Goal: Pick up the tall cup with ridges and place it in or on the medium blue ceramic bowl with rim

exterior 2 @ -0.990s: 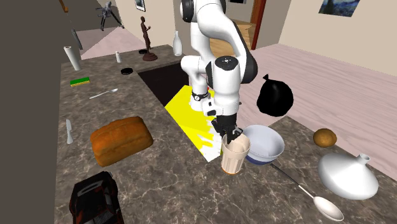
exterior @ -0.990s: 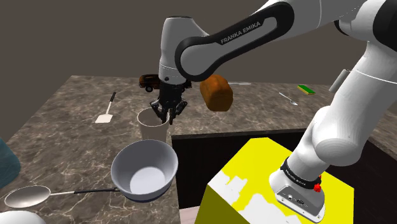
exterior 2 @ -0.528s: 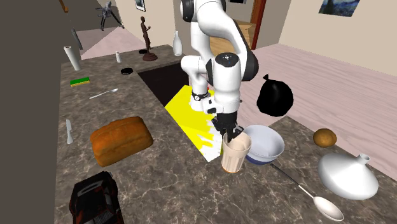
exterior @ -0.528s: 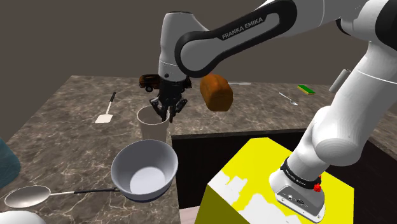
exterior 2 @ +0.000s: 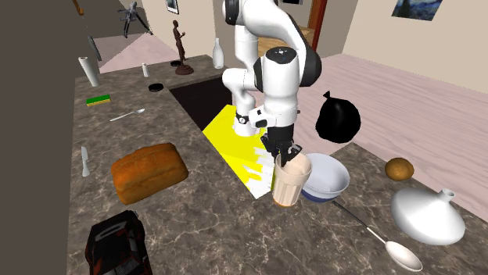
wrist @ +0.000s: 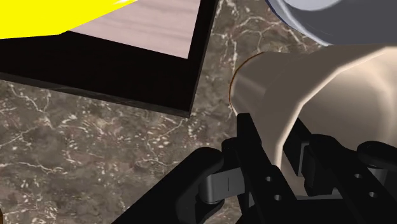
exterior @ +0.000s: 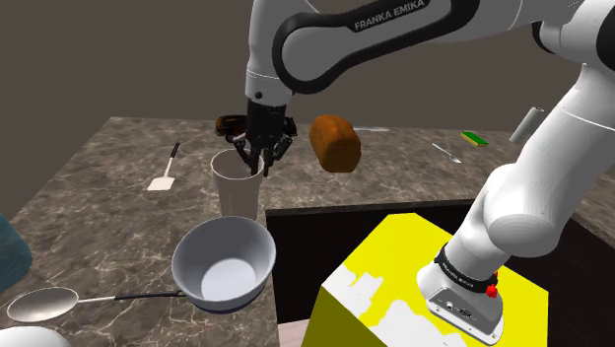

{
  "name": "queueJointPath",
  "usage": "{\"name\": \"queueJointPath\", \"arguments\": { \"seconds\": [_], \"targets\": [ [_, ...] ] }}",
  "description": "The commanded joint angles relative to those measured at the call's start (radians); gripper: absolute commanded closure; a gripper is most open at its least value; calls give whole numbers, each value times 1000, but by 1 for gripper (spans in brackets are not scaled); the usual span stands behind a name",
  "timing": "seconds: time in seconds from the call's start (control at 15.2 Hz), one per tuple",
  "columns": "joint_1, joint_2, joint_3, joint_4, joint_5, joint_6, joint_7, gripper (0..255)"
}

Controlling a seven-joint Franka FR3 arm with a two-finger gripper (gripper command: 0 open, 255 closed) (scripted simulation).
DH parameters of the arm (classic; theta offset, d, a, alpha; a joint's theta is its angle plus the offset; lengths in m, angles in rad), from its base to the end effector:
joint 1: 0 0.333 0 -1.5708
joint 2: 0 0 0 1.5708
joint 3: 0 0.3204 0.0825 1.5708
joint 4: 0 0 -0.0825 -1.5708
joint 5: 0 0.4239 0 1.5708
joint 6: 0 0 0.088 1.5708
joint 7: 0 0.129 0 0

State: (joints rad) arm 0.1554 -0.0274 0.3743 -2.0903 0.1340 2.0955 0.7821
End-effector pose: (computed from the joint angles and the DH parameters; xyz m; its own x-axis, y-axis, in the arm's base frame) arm 0.4947 0.3008 0.4012 0.9493 -0.3094 -0.0565 -0.3136 -0.9447 -0.0957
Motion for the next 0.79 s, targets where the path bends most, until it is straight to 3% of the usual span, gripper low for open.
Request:
{"name": "queueJointPath", "arguments": {
  "seconds": [0.0, 0.73],
  "targets": [
    [-1, -12, -1, 17, 3, -28, 0, 255],
    [-5, -47, -7, 130, 8, -174, 6, 255]
  ]
}}
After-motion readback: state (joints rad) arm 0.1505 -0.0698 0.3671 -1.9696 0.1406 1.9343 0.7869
